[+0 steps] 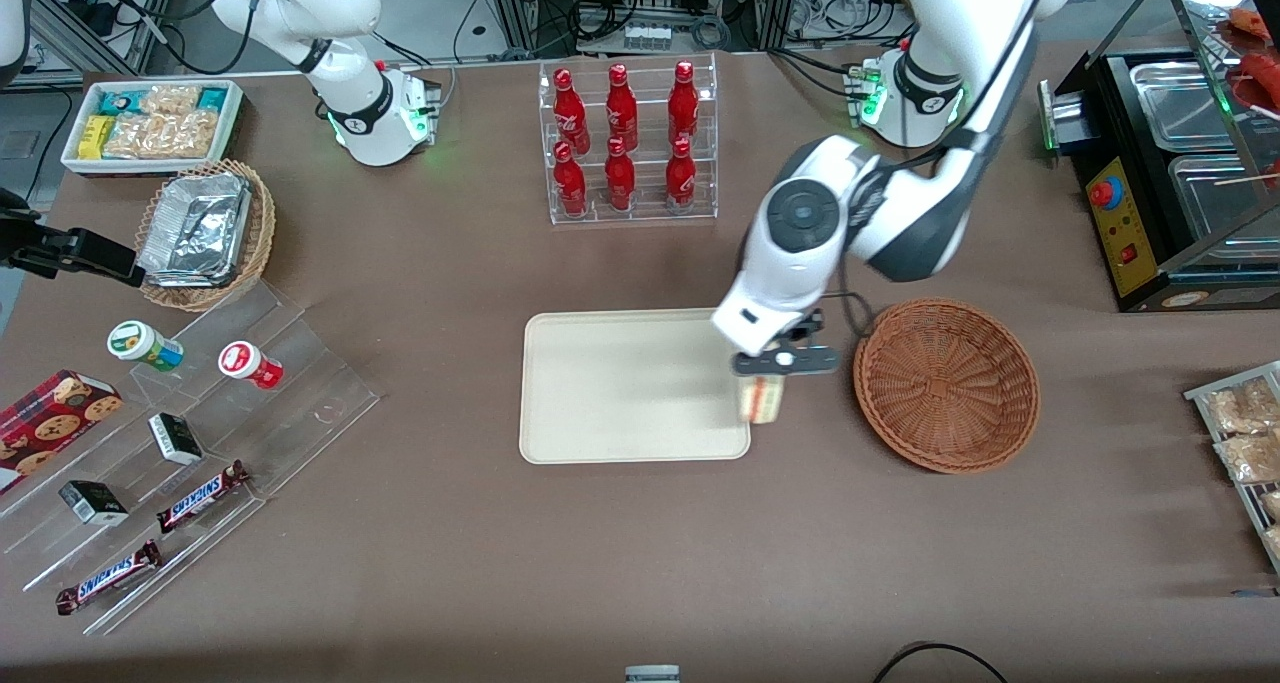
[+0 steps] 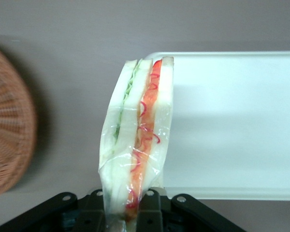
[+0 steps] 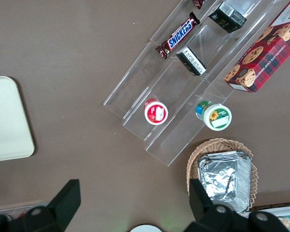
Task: Place sandwich from basket to tray
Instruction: 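Carry the sandwich over the cream tray with the left gripper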
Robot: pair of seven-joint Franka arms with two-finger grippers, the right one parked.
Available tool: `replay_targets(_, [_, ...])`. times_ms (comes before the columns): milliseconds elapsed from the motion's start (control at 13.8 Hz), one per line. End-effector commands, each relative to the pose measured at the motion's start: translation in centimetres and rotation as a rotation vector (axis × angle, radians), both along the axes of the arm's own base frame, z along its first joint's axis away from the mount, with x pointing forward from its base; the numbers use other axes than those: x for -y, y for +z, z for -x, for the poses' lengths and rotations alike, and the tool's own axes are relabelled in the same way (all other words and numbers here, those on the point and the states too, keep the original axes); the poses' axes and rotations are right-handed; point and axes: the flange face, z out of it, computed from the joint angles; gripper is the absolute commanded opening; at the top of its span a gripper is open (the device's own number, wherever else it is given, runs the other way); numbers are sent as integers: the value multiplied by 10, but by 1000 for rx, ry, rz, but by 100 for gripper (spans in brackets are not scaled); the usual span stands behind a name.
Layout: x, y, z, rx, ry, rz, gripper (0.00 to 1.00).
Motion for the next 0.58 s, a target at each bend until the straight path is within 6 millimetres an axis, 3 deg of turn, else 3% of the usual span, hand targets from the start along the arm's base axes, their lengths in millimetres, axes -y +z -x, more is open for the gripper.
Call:
replay_targets(0, [33, -16, -10, -20, -41, 48, 0])
replay_targets(218, [84, -41, 4, -6, -56, 27, 0])
replay_targets(363, [95, -70, -2, 26, -9, -23, 0])
replay_targets(508, [108, -84, -3, 41, 3, -36, 0])
